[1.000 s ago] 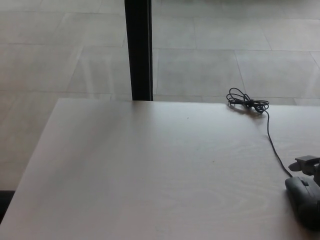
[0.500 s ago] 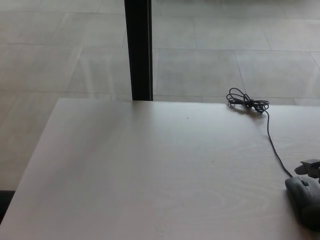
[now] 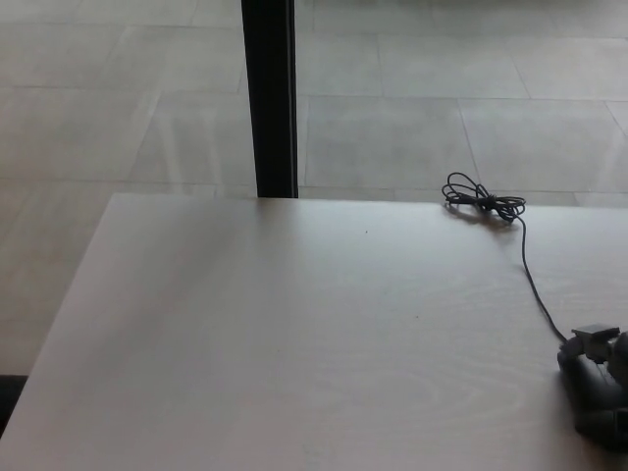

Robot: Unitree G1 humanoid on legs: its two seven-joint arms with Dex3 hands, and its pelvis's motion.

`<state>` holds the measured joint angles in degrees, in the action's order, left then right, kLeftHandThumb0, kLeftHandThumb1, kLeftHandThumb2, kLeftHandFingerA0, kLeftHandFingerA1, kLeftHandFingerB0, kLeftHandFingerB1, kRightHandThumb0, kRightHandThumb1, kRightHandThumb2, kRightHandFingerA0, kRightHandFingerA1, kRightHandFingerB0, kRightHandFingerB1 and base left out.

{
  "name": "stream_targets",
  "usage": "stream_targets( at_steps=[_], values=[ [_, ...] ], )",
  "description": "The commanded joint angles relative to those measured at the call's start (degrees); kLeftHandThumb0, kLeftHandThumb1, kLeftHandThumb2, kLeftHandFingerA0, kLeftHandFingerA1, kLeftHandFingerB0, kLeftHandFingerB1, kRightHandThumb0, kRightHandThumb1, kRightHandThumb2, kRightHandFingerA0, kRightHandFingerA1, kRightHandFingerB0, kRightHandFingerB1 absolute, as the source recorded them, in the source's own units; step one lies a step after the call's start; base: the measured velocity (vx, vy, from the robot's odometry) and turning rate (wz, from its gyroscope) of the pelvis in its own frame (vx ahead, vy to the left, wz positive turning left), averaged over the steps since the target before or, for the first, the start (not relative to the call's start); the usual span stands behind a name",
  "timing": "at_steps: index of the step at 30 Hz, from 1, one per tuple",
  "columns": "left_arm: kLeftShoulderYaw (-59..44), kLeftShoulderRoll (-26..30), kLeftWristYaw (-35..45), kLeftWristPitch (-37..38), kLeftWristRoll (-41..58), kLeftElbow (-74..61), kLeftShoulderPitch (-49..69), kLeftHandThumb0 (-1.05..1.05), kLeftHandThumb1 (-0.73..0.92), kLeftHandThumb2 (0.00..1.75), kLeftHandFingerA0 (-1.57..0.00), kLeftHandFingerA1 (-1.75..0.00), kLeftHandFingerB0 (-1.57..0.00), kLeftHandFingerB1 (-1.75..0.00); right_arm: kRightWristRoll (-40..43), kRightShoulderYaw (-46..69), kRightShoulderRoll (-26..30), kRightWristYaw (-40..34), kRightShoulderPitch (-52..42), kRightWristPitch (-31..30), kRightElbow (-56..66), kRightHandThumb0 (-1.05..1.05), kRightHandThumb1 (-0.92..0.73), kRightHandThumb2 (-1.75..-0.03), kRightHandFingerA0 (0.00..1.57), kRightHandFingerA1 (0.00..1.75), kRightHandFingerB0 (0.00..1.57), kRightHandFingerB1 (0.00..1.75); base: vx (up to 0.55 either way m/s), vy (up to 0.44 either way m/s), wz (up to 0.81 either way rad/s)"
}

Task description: The robot uses its right fingers to click on the left button of the black mouse placed on the table.

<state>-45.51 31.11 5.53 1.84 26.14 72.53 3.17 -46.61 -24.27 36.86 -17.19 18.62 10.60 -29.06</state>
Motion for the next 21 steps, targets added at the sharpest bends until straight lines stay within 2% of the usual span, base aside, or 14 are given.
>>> stream_targets(
  at_steps=[1,3,4,7,11,12,13,14,15,17,18,19,20,21],
  values=[
    [0.27,1.25,0.32,1.16,0.35,0.34,0.0,-0.88,0.81,1.19,-0.57,-0.7,-0.3,-0.52,-1.47,-0.49,-0.33,-0.58,0.66,0.23,-2.35,-0.52,-0.6,-0.63,0.88,1.62,0.55,0.41,0.0,0.0,0.0],
    [-0.02,0.98,0.92,1.69,0.71,0.1,0.26,-0.87,0.79,1.18,-0.54,-0.69,-0.3,-0.52,-1.77,-0.4,-0.16,-0.55,0.63,-0.04,-2.33,-0.53,-0.6,-0.62,0.88,1.64,0.56,0.4,0.0,0.0,0.0],
    [-0.08,0.88,0.68,1.92,0.72,0.2,0.24,-0.9,0.92,0.79,-0.6,-0.64,-0.37,-0.4,-2.08,-0.38,0.07,-0.52,0.62,-0.44,-2.37,-0.53,-0.61,-0.63,0.88,1.65,0.56,0.41,0.0,0.0,0.0],
    [-0.39,0.89,-0.02,1.61,0.99,0.27,-0.02,-0.91,0.92,0.77,-0.64,-0.67,-0.38,-0.42,-2.69,-0.46,0.76,-1.08,0.84,-0.88,-4.57,-0.54,-0.59,-0.63,0.91,1.61,0.57,0.41,0.0,0.0,0.0],
    [-0.01,0.87,0.32,1.99,0.51,0.2,0.01,-0.9,0.92,0.79,-0.57,-0.64,-0.37,-0.41,-2.84,-0.17,1.63,-0.71,0.32,-1.1,-4.66,-0.56,-0.6,-0.62,0.92,1.54,0.59,0.42,0.0,0.0,0.0],
    [0.2,0.78,-0.88,2.0,0.25,0.15,-0.12,-0.87,0.78,1.16,-0.57,-0.69,-0.35,-0.53,-2.42,0.23,1.83,-0.59,-0.15,-1.22,-4.8,-0.57,-0.6,-0.63,0.9,1.57,0.6,0.42,0.0,0.0,0.0],
    [0.22,0.78,-0.89,2.01,0.27,0.16,-0.11,-0.87,0.78,1.16,-0.57,-0.69,-0.35,-0.53,-2.43,0.24,1.83,-0.59,-0.15,-1.21,-4.81,-0.57,-0.6,-0.63,0.9,1.57,0.6,0.42,0.0,0.0,0.0],
    [0.17,0.8,-0.81,1.91,0.4,0.13,-0.09,-0.91,0.92,0.77,-0.63,-0.65,-0.39,-0.41,-2.42,0.33,2.0,-1.16,-0.27,-0.77,-4.92,-0.58,-0.6,-0.63,0.9,1.61,0.61,0.43,0.0,0.0,0.0],
    [-0.13,0.91,-0.88,1.27,0.82,0.16,-0.21,-0.89,0.77,1.17,-0.59,-0.7,-0.36,-0.53,-2.52,0.35,2.27,-3.36,-0.34,0.67,-5.84,-0.57,-0.59,-0.63,0.91,1.62,0.64,0.45,0.0,0.0,0.0],
    [-0.31,0.92,-0.7,1.07,1.04,0.13,-0.23,-0.9,0.78,1.18,-0.63,-0.73,-0.35,-0.53,-2.93,0.08,2.36,-4.17,-0.27,0.76,-6.19,-0.6,-0.6,-0.64,0.89,1.64,0.63,0.45,0.0,0.0,0.0],
    [-0.46,0.88,-0.3,1.07,1.23,0.05,-0.17,-0.9,0.78,1.18,-0.63,-0.73,-0.35,-0.53,-3.5,-0.19,2.5,-4.38,-0.3,0.3,-6.06,-0.6,-0.6,-0.64,0.89,1.64,0.63,0.45,0.0,0.0,0.0],
    [0.22,0.84,-0.53,1.65,0.41,0.15,-0.03,-0.92,0.92,0.79,-0.68,-0.67,-0.38,-0.4,-3.02,-0.08,2.49,-4.5,-0.54,0.85,-6.14,-0.6,-0.6,-0.64,0.89,1.66,0.63,0.45,0.0,0.0,0.0],
    [0.25,0.74,-0.15,1.96,0.42,0.1,0.16,-0.89,0.79,1.18,-0.65,-0.73,-0.33,-0.53,-2.59,-0.23,2.39,-2.11,-0.37,0.21,-5.91,-0.59,-0.63,-0.65,0.85,1.65,0.59,0.43,0.0,0.0,0.0],
    [0.28,0.75,-0.15,1.97,0.45,0.1,0.17,-0.89,0.79,1.18,-0.65,-0.73,-0.33,-0.53,-2.58,-0.26,2.4,-2.14,-0.36,0.21,-5.92,-0.59,-0.63,-0.65,0.85,1.65,0.59,0.43,0.0,0.0,0.0]
  ],
)
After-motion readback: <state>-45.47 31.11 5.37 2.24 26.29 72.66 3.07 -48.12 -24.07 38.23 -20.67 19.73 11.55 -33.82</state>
